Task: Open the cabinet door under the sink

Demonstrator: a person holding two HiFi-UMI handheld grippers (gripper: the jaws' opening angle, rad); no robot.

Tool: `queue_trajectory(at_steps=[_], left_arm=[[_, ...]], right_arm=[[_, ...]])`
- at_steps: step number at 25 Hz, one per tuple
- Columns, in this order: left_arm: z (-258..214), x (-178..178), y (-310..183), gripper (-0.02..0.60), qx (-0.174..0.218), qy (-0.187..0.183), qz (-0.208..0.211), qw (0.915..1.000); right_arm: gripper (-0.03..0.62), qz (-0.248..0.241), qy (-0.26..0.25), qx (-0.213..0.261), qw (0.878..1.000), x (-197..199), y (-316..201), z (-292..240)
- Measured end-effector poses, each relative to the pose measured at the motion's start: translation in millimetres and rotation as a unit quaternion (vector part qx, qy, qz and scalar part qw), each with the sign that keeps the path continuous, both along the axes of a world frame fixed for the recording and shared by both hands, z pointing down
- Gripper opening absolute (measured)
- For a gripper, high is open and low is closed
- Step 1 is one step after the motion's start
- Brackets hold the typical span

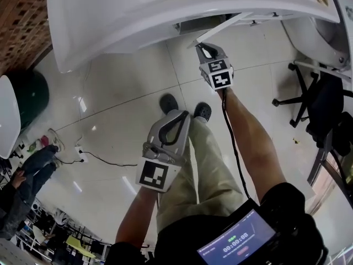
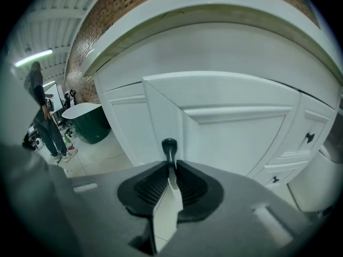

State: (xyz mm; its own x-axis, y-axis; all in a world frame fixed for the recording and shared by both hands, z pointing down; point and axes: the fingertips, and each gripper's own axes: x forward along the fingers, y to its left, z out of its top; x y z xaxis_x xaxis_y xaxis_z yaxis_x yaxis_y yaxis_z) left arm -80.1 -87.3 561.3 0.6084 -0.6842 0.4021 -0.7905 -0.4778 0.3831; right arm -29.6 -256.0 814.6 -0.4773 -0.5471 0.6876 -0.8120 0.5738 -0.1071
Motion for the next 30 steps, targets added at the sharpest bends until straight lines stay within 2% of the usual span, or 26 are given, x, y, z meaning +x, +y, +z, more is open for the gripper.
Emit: queue_trajectory(at_steps=[17, 30], left_arm=[[-7, 50, 13, 0.017, 0.004, -0.007, 0.031, 0.9995], [-15, 91, 16, 0.017, 0.008, -0.003, 0.054, 0.9985]], right_arm=[[0.032, -0.031, 0.003, 0.009, 0.999, 38, 41, -2], [0.032, -0.028, 0.010, 0.001, 1.000, 92, 73, -1]])
